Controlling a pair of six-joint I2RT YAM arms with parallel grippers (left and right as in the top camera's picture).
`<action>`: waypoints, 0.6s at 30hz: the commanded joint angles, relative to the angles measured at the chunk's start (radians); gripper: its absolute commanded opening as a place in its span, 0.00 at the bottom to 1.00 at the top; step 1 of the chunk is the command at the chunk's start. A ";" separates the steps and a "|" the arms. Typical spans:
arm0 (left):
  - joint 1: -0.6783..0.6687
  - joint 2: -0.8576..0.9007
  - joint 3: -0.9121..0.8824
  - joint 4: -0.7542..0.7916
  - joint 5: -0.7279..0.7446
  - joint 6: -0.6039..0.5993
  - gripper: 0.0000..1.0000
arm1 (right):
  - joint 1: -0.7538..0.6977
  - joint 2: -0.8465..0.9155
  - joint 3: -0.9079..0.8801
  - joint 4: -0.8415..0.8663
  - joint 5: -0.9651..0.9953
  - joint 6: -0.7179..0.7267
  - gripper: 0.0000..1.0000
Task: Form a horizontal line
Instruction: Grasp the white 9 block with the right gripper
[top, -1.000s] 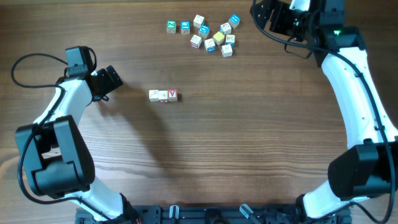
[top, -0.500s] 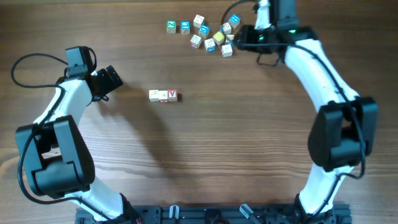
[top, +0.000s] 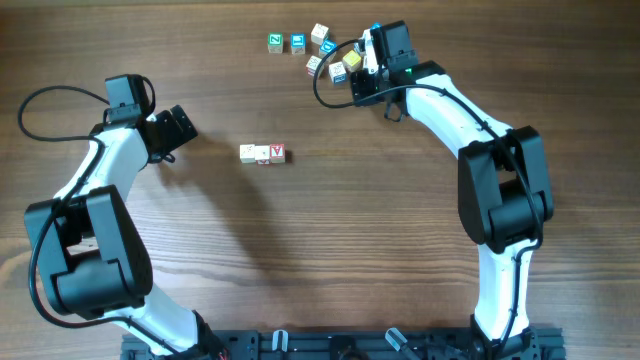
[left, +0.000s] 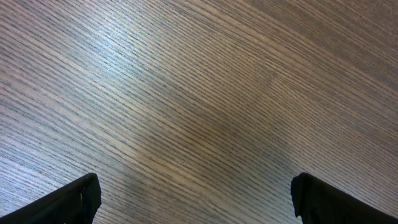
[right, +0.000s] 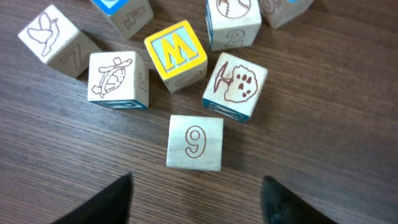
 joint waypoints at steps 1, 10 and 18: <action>0.003 0.007 -0.005 0.003 -0.013 0.002 1.00 | 0.002 0.019 0.016 0.035 0.022 -0.006 0.49; 0.003 0.007 -0.005 0.003 -0.013 0.002 1.00 | 0.002 0.080 0.009 0.108 0.014 -0.006 0.49; 0.003 0.007 -0.005 0.003 -0.013 0.002 1.00 | 0.002 0.105 0.009 0.158 0.014 -0.004 0.51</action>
